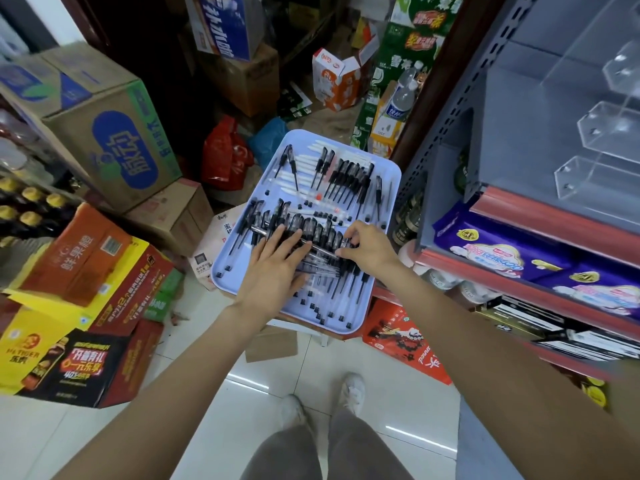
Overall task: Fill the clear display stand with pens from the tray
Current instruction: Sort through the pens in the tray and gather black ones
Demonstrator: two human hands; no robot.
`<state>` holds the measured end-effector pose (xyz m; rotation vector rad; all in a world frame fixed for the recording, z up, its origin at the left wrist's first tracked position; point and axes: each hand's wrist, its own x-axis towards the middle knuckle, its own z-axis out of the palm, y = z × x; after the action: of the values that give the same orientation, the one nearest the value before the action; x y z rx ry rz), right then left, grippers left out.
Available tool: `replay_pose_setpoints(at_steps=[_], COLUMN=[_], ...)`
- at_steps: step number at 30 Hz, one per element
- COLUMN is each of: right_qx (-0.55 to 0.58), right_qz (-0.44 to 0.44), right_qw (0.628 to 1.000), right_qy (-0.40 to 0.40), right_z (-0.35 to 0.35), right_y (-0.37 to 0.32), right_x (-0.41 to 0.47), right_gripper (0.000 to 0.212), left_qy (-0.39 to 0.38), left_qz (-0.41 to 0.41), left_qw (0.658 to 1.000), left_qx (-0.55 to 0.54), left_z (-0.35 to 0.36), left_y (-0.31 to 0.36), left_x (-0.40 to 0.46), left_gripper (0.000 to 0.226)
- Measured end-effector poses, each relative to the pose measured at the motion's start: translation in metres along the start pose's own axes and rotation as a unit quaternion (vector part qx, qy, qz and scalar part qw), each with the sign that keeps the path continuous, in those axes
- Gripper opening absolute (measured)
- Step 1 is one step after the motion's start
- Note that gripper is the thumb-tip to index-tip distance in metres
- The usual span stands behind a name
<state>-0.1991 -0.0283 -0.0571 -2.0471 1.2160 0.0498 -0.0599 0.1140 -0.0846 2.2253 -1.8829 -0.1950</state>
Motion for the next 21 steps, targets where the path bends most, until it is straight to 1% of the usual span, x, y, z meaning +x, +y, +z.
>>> replay_pose_setpoints(at_steps=[4,8,10,12,14,17,19,21], right_qx=[0.057,0.2,0.227,0.239,0.241,0.231,0.213,0.193], right_qz=[0.023,0.075,0.073,0.067,0.051,-0.003,-0.054,-0.109], right_qw=[0.998,0.977,0.971,0.969,0.969,0.971,0.97,0.966], right_qy=[-0.012,-0.015,-0.006,0.006,0.022,0.065,0.102,0.136], right_z=[-0.005,-0.013,-0.019,-0.028,-0.04,-0.064,-0.082,-0.101], right_y=[-0.002,0.004,0.007,0.006,0.002,-0.01,-0.021,-0.034], right_x=[0.003,0.003,0.001,-0.004,-0.009,-0.022,-0.033,-0.044], right_gripper=[0.025,0.021,0.025,0.023,0.02,0.016,0.017,0.022], left_qy=[-0.013,-0.008,-0.012,-0.019,-0.016,0.002,-0.004,-0.024], left_qz=[-0.001,-0.001,-0.003,-0.005,-0.007,0.001,0.0,-0.006], left_qw=[1.0,0.999,0.999,0.999,0.997,0.988,0.972,0.951], left_qx=[-0.021,-0.032,-0.039,-0.047,-0.072,-0.156,-0.235,-0.308], left_z=[-0.001,-0.001,-0.002,-0.004,-0.01,-0.029,-0.05,-0.077], left_y=[0.001,0.001,0.001,0.002,0.005,0.019,0.037,0.059], left_x=[0.001,-0.001,-0.002,-0.002,0.0,0.01,0.022,0.036], left_gripper=[0.054,0.053,0.053,0.054,0.054,0.05,0.046,0.049])
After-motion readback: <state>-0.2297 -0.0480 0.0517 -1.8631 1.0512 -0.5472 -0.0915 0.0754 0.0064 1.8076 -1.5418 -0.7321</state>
